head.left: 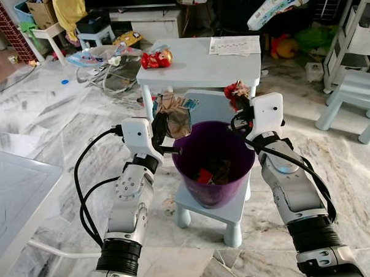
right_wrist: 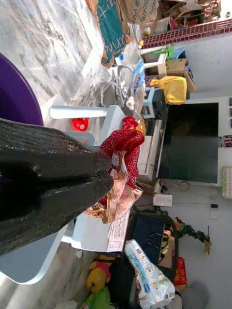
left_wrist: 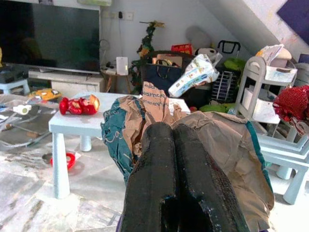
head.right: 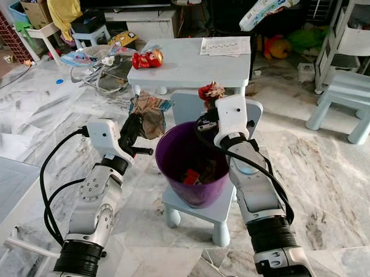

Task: Picking trash to rubbish bin

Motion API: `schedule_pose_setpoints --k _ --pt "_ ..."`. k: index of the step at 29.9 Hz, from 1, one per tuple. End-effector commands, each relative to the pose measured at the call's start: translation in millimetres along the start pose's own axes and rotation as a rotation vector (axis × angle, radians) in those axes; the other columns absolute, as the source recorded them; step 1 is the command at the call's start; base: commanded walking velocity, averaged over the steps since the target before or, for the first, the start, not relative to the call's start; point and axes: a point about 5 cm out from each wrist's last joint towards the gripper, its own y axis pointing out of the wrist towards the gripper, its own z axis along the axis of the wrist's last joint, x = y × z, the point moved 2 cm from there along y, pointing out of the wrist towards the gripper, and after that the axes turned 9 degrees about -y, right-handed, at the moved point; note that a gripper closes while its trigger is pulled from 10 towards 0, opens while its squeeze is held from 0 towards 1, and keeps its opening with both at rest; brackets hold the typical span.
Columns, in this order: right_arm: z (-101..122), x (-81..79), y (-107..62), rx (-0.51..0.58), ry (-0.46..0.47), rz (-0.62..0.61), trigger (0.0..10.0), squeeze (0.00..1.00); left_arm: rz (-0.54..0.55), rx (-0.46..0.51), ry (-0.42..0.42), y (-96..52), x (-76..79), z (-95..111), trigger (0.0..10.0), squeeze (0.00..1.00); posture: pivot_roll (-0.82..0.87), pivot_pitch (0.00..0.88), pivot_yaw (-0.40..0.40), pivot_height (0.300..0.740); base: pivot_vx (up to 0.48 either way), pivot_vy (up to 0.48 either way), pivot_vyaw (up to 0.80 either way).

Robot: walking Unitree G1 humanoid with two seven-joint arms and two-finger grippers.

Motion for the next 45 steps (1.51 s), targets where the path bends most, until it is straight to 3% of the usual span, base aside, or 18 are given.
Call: schedule_pose_setpoints --k 1,11,18,21,25,28,32,33,39,40,41,45 --pt "6 0.5 1.6 0.023 0.001 0.0 10.0 0.0 -0.002 0.002 0.013 -1.4 -1.3 3 0.0 0.0 -0.06 0.099 0.079 0.74 0.0 0.0 0.0" --pt "5 0.0 1.8 0.013 0.019 -0.003 10.0 0.0 -0.008 -0.005 0.014 -2.0 -0.7 2 0.0 0.0 -0.06 0.099 0.082 0.74 0.0 0.0 0.0" --pt "-14 2.4 5.3 -0.066 0.091 0.013 10.0 0.0 -0.047 -0.082 0.042 -8.3 1.5 -11 0.0 0.0 -0.05 0.101 0.088 0.74 0.0 0.0 0.0" --pt "-41 4.7 6.6 -0.183 0.169 0.029 10.0 0.0 -0.037 -0.119 0.086 -22.7 -7.1 -18 0.0 0.0 -0.03 0.109 0.094 0.74 0.0 0.0 0.0" --pt "-61 7.1 4.0 -0.253 0.152 0.032 10.0 0.0 0.013 -0.152 0.121 -43.3 -23.7 -21 0.0 0.0 0.01 0.123 0.099 0.74 0.0 0.0 0.0" --pt "-82 7.1 -1.2 -0.333 0.133 0.044 10.0 0.0 0.04 -0.196 0.143 -72.4 -38.1 -21 0.0 0.0 0.05 0.138 0.106 0.74 0.0 0.0 0.0" --pt "-95 6.8 -5.7 -0.387 0.122 0.045 10.0 0.0 0.047 -0.235 0.154 -94.0 -43.0 -20 0.0 0.0 0.08 0.151 0.112 0.74 0.0 0.0 0.0" --pt "-108 7.0 -11.2 -0.452 0.109 0.042 10.0 0.0 0.04 -0.259 0.163 -105.2 -43.0 -19 0.0 0.0 0.1 0.158 0.116 0.74 0.0 0.0 0.0" --pt "-123 6.3 -19.9 -0.512 0.159 0.027 10.0 0.0 0.041 -0.299 0.184 -123.8 -46.1 -14 0.0 0.0 0.14 0.173 0.126 0.74 0.0 0.0 0.0" --pt "-124 5.9 -20.7 -0.511 0.172 0.028 10.0 0.08 0.044 -0.308 0.19 -127.5 -47.2 -12 0.0 0.0 0.15 0.175 0.127 0.74 0.0 0.0 0.0" --pt "-127 5.0 -22.3 -0.517 0.183 0.029 10.0 1.0 0.054 -0.323 0.209 -133.0 -50.5 -8 0.0 0.0 0.16 0.18 0.133 0.74 0.0 0.0 0.0" --pt "-125 5.7 -19.9 -0.503 0.193 0.02 10.0 1.0 0.059 -0.323 0.212 -134.0 -51.5 -3 0.0 0.0 0.18 0.184 0.142 0.74 0.0 0.0 0.0"
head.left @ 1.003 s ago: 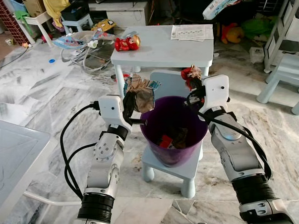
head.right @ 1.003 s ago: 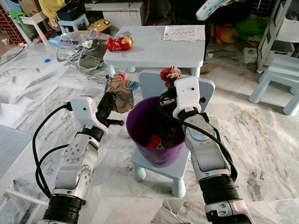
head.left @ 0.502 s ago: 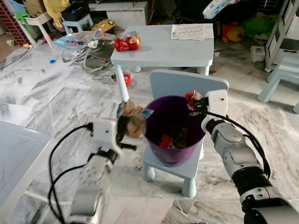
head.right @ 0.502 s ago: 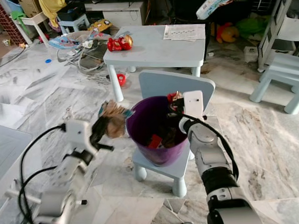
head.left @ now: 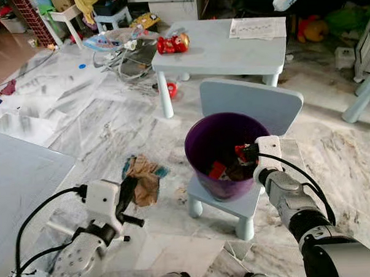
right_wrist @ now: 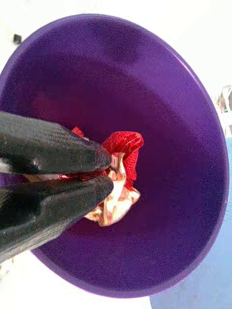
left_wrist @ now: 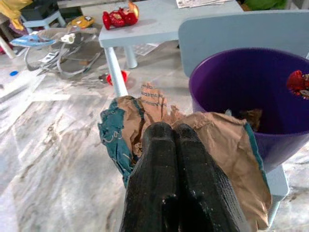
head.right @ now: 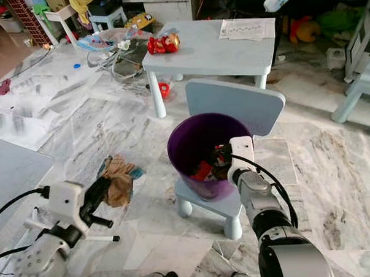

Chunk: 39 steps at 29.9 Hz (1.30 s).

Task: Picking trash to rubbish bin

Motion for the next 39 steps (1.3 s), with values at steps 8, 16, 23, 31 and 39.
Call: schedule_pose_setpoints --k 8,16,23,31,39 --pt "10 -0.6 3.6 0.034 -0.018 -0.035 10.0 1.0 -0.024 -0.006 0.02 -1.9 2.6 7 0.0 0.0 0.18 0.18 0.146 0.74 0.0 0.0 0.0" --pt "12 1.4 3.6 0.044 -0.024 -0.059 10.0 1.0 -0.027 0.016 -0.01 7.1 7.6 13 0.0 0.0 0.15 0.165 0.137 0.74 0.0 0.0 0.0" --pt "33 2.5 -0.3 0.191 -0.066 -0.094 10.0 1.0 -0.008 0.075 -0.051 36.5 7.8 22 0.8 0.0 0.07 0.144 0.112 0.74 0.0 0.0 0.0" --pt "55 -14.0 -27.9 0.376 -0.113 -0.077 10.0 1.0 -0.018 0.141 -0.109 63.6 14.9 34 2.2 0.0 -0.04 0.119 0.098 0.74 0.0 0.0 0.0" --pt "66 -18.6 -46.9 0.405 -0.09 -0.07 10.0 0.0 -0.024 0.157 -0.106 82.7 21.1 34 10.0 0.0 -0.09 0.091 0.085 0.74 0.0 0.0 -0.57"
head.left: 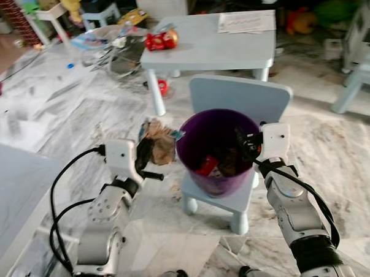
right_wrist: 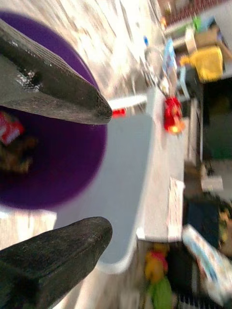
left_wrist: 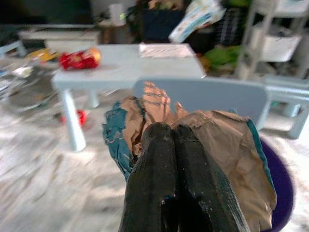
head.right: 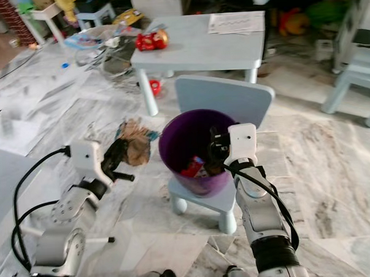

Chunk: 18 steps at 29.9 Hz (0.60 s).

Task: Picking trash to rubbish bin

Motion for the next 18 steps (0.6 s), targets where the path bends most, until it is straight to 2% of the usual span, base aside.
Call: schedule_pose_setpoints --k 1,4,10,16,18 --pt "5 0.3 -3.6 0.0 0.007 0.009 10.0 0.0 0.027 -0.001 0.009 7.2 -2.4 -3 10.0 0.0 -0.11 0.078 0.08 0.74 0.0 0.0 -0.76" --pt "10 -0.5 -4.3 -0.001 -0.001 0.028 10.0 0.0 0.024 0.014 -0.005 15.8 1.8 -3 10.0 0.0 -0.12 0.065 0.073 0.74 0.0 0.0 -0.75" --pt "19 -2.0 -2.9 -0.012 -0.004 0.043 10.0 0.0 0.022 0.03 -0.002 23.6 4.0 -3 10.0 0.0 -0.12 0.047 0.066 0.74 0.0 0.0 -0.75" --pt "29 -9.9 -0.7 0.012 -0.003 0.071 10.0 0.0 0.034 0.032 -0.003 24.0 1.2 -6 10.0 0.0 -0.12 0.044 0.065 0.74 0.0 0.0 -0.76" --pt "30 -12.0 -1.1 0.019 0.002 0.078 10.0 0.0 0.035 0.032 0.004 24.1 0.7 -6 10.0 0.0 -0.12 0.044 0.066 0.74 0.0 0.0 -0.22"
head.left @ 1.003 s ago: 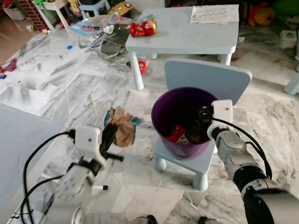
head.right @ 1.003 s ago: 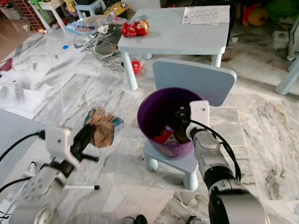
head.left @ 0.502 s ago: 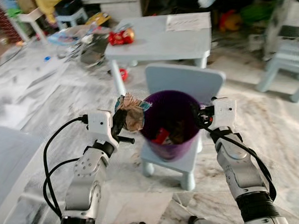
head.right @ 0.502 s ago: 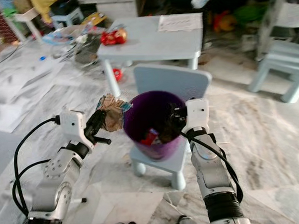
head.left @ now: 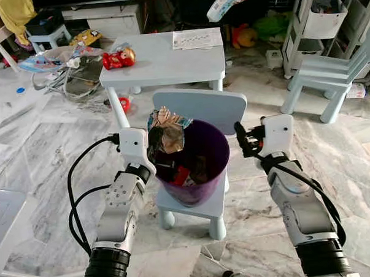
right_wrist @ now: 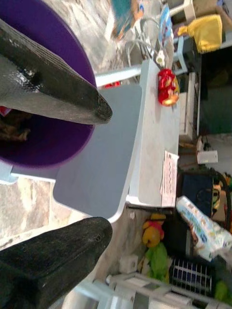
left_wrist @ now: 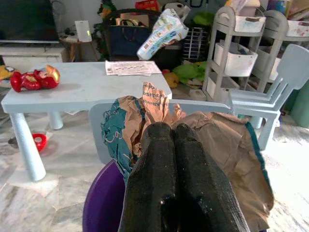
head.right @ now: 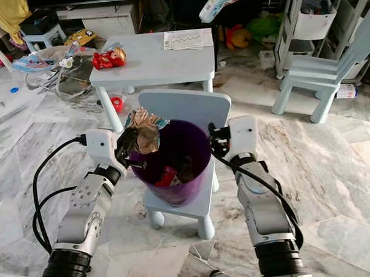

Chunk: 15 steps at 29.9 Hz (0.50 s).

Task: Picking trash to rubbish bin

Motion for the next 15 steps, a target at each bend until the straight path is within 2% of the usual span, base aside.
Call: schedule_pose_setpoints --k 1,15 --pt "12.9 -5.5 1.6 0.041 0.0 0.027 10.0 0.0 0.023 -0.001 0.008 -1.1 -6.0 -1.1 10.0 0.0 -0.12 0.045 0.066 0.74 0.262 0.0 0.0" --pt "13.7 -14.5 1.5 0.031 0.002 0.058 10.0 0.0 0.009 -0.009 0.018 -2.7 -4.1 -4.6 10.0 0.0 -0.11 0.057 0.073 0.74 0.267 0.0 0.0"
